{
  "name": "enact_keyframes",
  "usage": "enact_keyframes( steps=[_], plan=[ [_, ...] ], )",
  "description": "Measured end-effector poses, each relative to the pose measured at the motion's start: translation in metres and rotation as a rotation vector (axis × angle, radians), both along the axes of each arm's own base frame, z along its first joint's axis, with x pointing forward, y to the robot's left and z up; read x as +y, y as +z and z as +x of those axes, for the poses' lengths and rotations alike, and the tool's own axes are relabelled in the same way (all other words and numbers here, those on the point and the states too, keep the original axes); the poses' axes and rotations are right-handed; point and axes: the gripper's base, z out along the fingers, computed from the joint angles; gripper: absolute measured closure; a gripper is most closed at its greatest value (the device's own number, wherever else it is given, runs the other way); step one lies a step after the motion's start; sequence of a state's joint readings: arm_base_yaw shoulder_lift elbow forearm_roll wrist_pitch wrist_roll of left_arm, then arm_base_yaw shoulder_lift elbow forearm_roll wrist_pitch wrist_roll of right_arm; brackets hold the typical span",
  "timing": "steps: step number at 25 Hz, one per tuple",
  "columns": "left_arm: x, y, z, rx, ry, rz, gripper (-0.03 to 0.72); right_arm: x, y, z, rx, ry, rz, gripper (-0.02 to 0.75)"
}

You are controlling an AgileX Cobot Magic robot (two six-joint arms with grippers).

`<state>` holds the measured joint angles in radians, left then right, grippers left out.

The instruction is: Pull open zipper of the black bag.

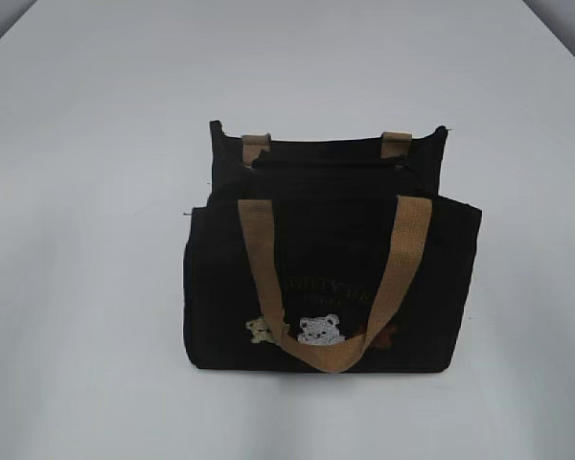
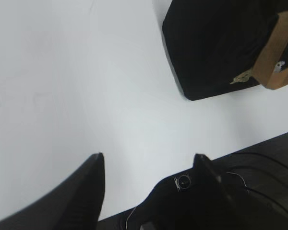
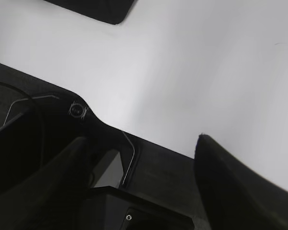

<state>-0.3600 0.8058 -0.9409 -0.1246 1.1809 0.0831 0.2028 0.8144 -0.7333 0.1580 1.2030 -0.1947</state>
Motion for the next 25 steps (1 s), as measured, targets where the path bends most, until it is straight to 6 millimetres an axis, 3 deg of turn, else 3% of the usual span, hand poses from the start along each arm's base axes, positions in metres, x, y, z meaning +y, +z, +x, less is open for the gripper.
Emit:
enact_keyframes(
  steps=[2, 7, 12, 16, 25],
  plan=[
    [0.01, -0.016, -0.025, -0.045, 0.008, -0.012, 0.255, -0.006, -0.003, -0.028, -0.088, 0.001, 0.017, 0.209],
    [0.028, -0.066, -0.069, -0.1, 0.015, -0.029, 0.255, -0.016, -0.015, -0.073, -0.29, -0.003, 0.051, 0.209],
    [0.039, -0.067, -0.092, -0.319, 0.032, -0.088, 0.255, -0.022, -0.02, -0.105, -0.47, -0.004, 0.088, 0.209],
    [0.046, -0.065, -0.102, -0.411, 0.048, -0.079, 0.255, -0.024, -0.024, -0.113, -0.574, -0.011, 0.109, 0.209],
    [0.046, -0.071, -0.104, -0.391, 0.043, -0.084, 0.255, -0.024, -0.024, -0.112, -0.593, -0.014, 0.116, 0.209]
  ],
)
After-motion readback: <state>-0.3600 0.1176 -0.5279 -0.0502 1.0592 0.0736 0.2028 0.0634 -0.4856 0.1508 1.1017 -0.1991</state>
